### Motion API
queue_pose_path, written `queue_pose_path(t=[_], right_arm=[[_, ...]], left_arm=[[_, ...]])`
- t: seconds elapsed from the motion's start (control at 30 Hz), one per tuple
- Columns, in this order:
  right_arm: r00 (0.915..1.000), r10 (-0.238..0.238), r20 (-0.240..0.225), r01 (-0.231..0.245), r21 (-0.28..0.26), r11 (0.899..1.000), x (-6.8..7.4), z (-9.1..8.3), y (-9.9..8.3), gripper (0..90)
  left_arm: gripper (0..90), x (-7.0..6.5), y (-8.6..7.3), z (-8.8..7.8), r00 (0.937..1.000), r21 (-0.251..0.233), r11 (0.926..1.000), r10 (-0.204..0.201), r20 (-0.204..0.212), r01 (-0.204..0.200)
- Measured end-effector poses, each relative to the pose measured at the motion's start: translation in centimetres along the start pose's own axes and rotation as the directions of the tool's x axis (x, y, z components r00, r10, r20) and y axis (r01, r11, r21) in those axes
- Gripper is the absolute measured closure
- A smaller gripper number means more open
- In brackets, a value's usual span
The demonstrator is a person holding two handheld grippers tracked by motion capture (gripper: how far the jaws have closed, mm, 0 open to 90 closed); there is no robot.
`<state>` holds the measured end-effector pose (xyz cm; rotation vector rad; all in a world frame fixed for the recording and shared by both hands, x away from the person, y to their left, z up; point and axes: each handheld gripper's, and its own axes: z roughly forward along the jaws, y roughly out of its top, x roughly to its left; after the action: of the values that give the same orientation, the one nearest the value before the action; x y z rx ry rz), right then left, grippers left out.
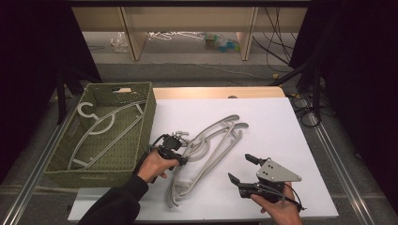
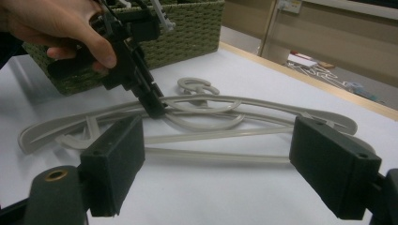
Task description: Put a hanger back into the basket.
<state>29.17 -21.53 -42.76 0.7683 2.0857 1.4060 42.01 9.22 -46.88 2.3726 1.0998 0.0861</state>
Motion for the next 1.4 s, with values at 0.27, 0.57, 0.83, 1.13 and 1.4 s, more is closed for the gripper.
queue_pose_path(t=[0.27,0.57,0.83,1.13,1.4], right_arm=[[1.0,-0.006,0.0,0.006,0.005,1.0,0.0,0.0,0.1,19.3],[0.9999,-0.01,0.003,0.01,-0.002,1.0,0.1,0.1,0.1,19.2],[0.9999,-0.013,-0.002,0.013,0.007,1.0,0.0,0.1,0.1,19.2],[1.0,-0.008,-0.002,0.008,0.001,1.0,0.0,0.2,0.1,19.2],[1.0,-0.007,-0.002,0.007,-0.006,1.0,0.1,0.2,0.2,19.2]], left_arm=[[76.1,0.3,0.2,-1.6,0.9984,-0.136,0.9891,-0.056,0.003,0.056],[79.0,0.8,0.1,-2.5,0.9838,-0.225,0.9611,-0.136,0.116,0.16],[80.8,1.1,0.1,-3.1,0.9439,-0.302,0.9067,-0.227,0.24,0.295],[80.9,1.4,0.3,-4.8,0.9198,-0.369,0.8597,-0.247,0.305,0.353],[80.9,1.4,0.7,-6.9,0.9052,-0.424,0.8231,-0.233,0.356,0.378]])
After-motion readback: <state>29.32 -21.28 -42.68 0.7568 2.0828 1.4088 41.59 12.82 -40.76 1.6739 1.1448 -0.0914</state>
